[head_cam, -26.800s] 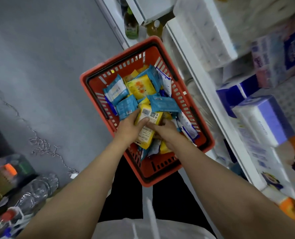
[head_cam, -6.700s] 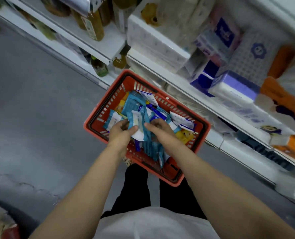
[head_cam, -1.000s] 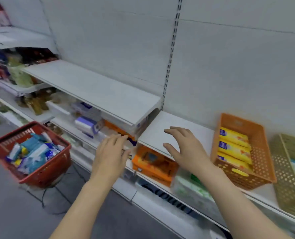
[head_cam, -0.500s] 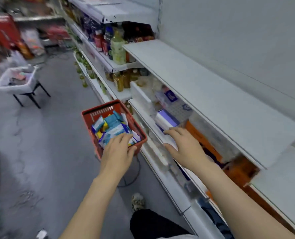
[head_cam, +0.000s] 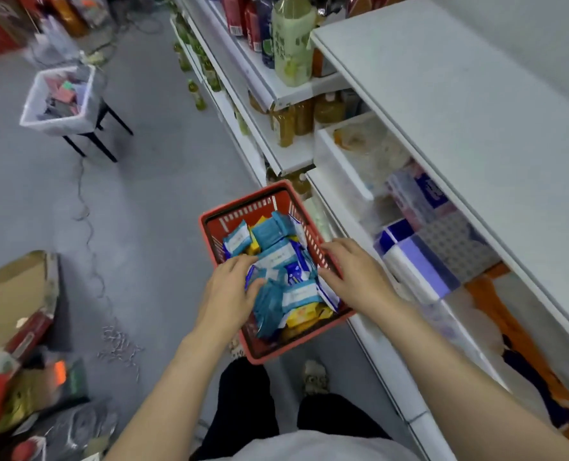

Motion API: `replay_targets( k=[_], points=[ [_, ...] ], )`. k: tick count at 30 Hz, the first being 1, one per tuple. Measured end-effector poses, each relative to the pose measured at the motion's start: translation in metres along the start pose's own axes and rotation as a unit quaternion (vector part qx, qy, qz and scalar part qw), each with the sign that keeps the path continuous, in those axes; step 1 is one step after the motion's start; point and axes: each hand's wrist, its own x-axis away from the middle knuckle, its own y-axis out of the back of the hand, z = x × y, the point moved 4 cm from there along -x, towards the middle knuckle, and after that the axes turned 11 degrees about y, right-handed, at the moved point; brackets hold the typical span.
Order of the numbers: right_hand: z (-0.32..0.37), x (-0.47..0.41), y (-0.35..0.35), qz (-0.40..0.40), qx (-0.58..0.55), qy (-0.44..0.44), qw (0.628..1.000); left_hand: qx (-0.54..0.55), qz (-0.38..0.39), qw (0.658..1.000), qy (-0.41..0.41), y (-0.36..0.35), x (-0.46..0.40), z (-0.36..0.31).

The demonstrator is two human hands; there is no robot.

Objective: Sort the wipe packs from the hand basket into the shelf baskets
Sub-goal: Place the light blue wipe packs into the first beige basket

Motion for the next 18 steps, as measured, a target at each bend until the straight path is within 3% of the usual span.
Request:
replay_targets(
  k=[6,12,18],
  points=[
    [-0.03,-0.082,-0.079,0.086,-0.052,-0.108,0.989,0.013,0.079,0.996,0.043,-0.029,-0.101,0.045],
    [-0.052,-0.158,-0.165,0.152,-0.117,-0.236,0.953,-0.026,0.207,0.977,0.048,-0.07,-0.187,0.085],
    [-0.068,-0.193,-0.215,0.191,-0.082,-0.234,0.95,-0.023,0.235,0.971,0.038,-0.089,-0.238,0.106]
  ],
)
